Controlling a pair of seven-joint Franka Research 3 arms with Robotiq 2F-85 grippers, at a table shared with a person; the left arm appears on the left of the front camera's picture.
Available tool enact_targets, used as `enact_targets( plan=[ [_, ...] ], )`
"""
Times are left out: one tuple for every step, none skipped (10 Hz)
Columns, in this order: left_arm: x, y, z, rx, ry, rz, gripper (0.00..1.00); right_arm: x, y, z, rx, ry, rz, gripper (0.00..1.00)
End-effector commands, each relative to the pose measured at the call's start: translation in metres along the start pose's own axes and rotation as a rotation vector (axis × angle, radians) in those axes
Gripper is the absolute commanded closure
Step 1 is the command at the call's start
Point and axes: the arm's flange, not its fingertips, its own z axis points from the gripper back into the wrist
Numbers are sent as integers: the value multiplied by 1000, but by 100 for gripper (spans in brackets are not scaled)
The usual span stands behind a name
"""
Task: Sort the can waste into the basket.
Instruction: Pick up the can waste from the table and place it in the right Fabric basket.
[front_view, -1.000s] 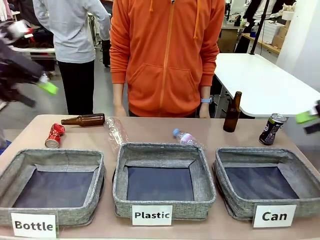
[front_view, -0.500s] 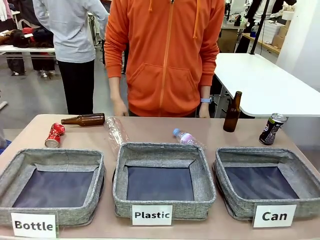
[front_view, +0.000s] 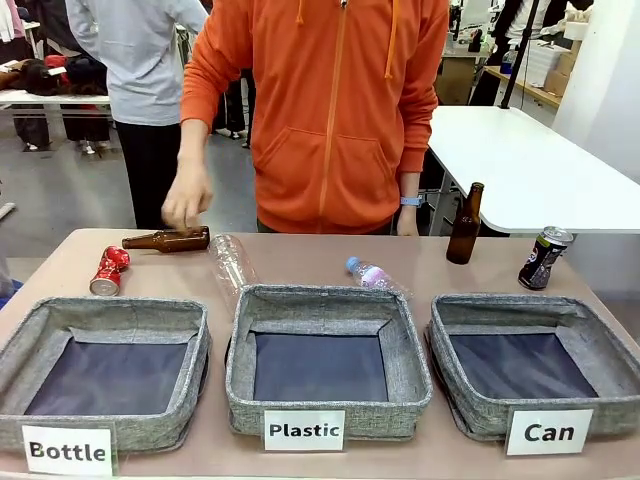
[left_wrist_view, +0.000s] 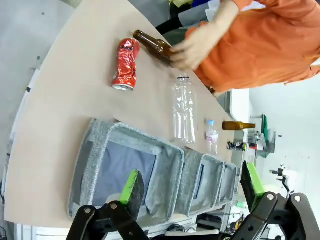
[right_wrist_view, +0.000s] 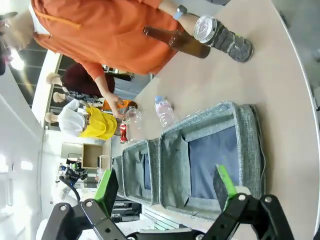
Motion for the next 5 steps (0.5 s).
enact_targets(
  plan=[
    [-1, 2, 6, -1, 4, -28, 0, 4, 1, 6, 14, -12, 28, 0],
    [-1, 2, 6, -1, 4, -28, 0, 0, 0, 0, 0, 0, 0, 0],
    [-1, 2, 6, -1, 4, -28, 0, 16, 9, -13, -22, -22, 98, 0],
    [-1, 2, 6, -1, 4, -28, 0, 35, 20, -27, -35, -80, 268, 0],
    [-1, 2, 6, -1, 4, -28, 0, 46, 26, -42, -54, -9, 452, 0]
  ],
)
